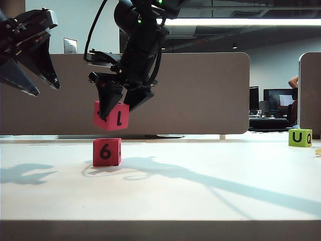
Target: Stack the letter block on the right onto the letter block on the left.
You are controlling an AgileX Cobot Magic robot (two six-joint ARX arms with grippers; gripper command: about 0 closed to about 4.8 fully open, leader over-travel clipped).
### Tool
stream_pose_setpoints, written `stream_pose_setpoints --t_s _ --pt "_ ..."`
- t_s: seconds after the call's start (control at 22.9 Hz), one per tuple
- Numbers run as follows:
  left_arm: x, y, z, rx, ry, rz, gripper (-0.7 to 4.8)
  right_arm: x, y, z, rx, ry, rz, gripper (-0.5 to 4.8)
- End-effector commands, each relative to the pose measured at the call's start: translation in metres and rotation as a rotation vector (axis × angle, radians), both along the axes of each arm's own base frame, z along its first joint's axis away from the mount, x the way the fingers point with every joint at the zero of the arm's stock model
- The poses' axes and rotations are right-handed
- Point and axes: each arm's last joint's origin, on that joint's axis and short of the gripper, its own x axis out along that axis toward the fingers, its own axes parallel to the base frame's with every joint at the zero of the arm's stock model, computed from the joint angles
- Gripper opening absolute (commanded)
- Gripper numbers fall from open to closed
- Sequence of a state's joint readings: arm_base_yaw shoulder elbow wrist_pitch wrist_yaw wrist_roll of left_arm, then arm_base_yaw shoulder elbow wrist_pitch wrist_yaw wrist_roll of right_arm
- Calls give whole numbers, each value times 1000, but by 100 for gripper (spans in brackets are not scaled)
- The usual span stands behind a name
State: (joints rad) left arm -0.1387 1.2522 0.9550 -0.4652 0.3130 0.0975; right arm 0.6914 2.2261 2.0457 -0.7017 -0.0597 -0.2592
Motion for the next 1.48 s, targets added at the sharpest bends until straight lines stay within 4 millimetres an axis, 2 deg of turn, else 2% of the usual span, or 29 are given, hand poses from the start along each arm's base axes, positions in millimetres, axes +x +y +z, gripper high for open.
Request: stream_pose_setpoints --t_s 0.04,0.22,0.44,0.52,0.61,0.74,0.83,0.87,0.92,0.96,1.0,1.05,1.09,1.18,1.27,1.35,1.48 --pt "0 0 3 0 -17 -4 278 6 0 0 32 -22 4 305" --pt "0 0 3 3 -17 -1 278 10 1 -10 25 -7 3 307" --pt "0 0 3 2 -17 -1 278 12 2 -14 39 2 -16 406" --pt "0 0 3 2 -17 -2 278 12 3 -13 50 -2 -12 411" --pt "0 0 3 3 -17 -1 278 13 2 -9 56 -6 -17 444" --pt "0 0 3 2 -17 -1 277 13 1 5 101 4 -66 467" --pt "0 0 3 2 -18 -1 278 12 -2 25 140 -23 -111 479" --pt "0 0 3 1 -21 -2 278 8 -8 54 160 -104 -182 479" --pt "0 0 3 1 -22 -2 278 6 -12 67 159 -148 -212 479" --pt "0 0 4 1 -23 -2 278 -3 -22 98 160 -240 -279 479" --pt "0 0 4 1 -24 -2 278 -7 -27 110 160 -271 -303 479" --pt "-2 0 6 -1 -31 0 276 -20 -42 137 154 -331 -364 479" --pt "-5 1 10 -7 -47 3 242 -32 -58 158 124 -392 -446 453" --pt "-11 2 18 -18 -82 7 125 -47 -74 179 86 -449 -528 359" --pt "-19 3 29 -40 -127 21 -3 -62 -95 198 79 -454 -557 170" --pt "-28 4 41 -66 -177 50 -6 -75 -116 211 91 -425 -574 -13" --pt "-44 8 55 -64 -244 109 -6 -89 -145 222 131 -344 -650 -5"
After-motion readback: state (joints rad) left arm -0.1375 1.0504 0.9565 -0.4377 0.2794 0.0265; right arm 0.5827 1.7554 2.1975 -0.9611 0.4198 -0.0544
